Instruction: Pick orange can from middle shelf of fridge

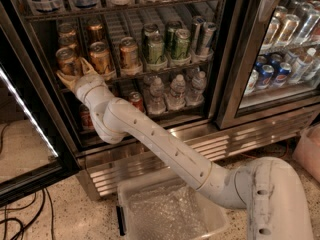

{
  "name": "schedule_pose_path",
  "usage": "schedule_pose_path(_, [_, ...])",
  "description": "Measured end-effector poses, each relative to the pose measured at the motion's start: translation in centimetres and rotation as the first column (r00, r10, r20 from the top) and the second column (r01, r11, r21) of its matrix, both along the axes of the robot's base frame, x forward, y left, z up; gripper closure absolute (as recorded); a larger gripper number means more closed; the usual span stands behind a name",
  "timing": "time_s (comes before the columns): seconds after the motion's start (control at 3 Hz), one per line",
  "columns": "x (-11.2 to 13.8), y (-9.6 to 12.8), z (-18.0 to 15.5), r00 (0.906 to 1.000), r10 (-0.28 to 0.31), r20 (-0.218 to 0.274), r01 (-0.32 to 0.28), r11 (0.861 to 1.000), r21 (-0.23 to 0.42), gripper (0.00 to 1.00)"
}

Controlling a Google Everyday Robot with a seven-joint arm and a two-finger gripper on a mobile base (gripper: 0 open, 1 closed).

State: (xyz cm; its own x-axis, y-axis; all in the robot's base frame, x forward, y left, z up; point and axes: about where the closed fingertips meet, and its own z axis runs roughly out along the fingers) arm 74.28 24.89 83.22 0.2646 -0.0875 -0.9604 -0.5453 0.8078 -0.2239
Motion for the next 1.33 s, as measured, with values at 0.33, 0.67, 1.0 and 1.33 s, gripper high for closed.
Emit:
schedule_pose_path(0.33, [0.3,-0.2,0.8,0.9995,-0.001,0.032,0.001,1.000,-0.005,1.00])
schedule_pose_path(0.67, [-1.0,-0.9,2.6,0.9952,-0.006,0.097,0.007,1.000,-0.001,1.00])
schedule_pose_path(1.0, [-3.5,-1.7,5.4,0.9823,-0.013,0.187,0.009,1.000,0.018,1.00])
schedule_pose_path(1.33, [-5.1,-2.3,6.8,0.9739,-0.013,0.227,0.006,0.999,0.032,1.00])
